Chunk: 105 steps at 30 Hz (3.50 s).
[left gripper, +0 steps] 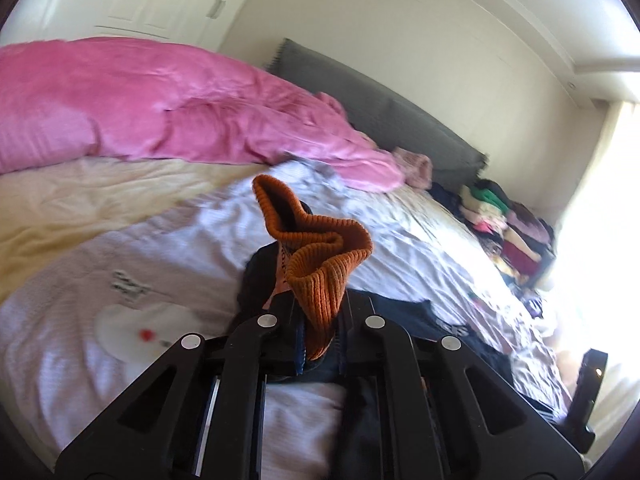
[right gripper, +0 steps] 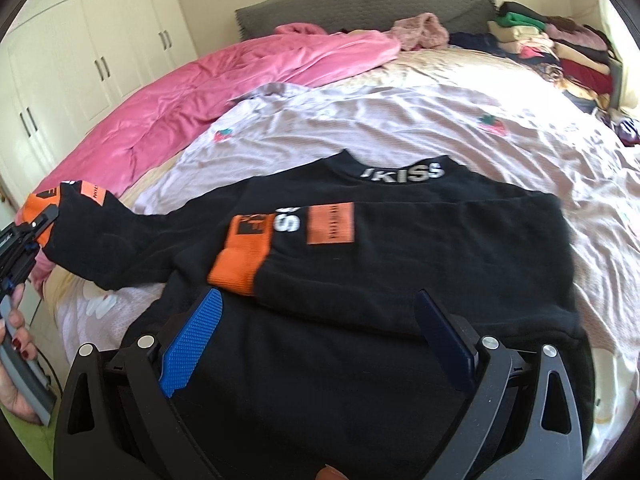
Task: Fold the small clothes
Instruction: 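Carry the sleeve across the sweatshirt body with the left gripper and release, then close the right gripper on the laid orange cuff, then drag the held cuff along the body with the right gripper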
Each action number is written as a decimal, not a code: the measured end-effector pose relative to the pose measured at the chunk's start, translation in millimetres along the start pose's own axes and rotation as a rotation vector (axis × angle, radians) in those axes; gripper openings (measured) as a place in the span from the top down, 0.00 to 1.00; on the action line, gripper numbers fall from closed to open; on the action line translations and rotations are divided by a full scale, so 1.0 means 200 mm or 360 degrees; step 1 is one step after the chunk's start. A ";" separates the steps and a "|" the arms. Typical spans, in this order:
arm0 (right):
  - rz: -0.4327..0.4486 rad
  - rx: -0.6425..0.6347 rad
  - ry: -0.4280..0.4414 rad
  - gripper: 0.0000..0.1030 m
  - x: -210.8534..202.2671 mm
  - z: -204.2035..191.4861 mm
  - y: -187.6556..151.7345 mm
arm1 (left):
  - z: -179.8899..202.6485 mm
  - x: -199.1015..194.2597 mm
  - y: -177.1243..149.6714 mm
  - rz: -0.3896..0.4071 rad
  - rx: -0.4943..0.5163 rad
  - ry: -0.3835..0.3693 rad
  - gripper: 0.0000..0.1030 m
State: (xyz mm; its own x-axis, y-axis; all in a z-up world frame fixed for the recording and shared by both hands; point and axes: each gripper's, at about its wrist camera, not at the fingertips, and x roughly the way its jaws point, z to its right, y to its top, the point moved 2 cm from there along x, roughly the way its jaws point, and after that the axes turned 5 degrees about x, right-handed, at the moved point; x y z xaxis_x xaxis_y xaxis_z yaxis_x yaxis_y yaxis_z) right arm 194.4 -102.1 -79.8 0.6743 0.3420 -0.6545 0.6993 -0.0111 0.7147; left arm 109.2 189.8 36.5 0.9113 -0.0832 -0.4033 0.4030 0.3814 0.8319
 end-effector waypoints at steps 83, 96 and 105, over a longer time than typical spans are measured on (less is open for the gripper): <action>0.0250 -0.0179 0.0059 0.89 -0.17 0.01 0.20 | 0.18 0.28 -0.28 -0.0379 0.0234 0.0017 0.33; 0.0268 -0.0108 -0.0262 0.89 -0.11 0.39 0.24 | 0.25 0.31 -0.28 -0.0395 0.0315 0.0033 0.33; 0.0249 -0.0058 -0.0304 0.89 -0.06 0.48 0.22 | 0.47 0.42 -0.24 -0.0414 0.0466 0.0017 0.34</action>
State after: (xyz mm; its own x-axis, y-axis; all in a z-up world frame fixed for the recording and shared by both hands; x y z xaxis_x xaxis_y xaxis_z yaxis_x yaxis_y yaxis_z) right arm 240.0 -197.2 -63.4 0.8086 0.1552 -0.5675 0.5763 -0.0149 0.8171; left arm 174.2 77.9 -1.9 0.7751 -0.1324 -0.6178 0.6291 0.0701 0.7742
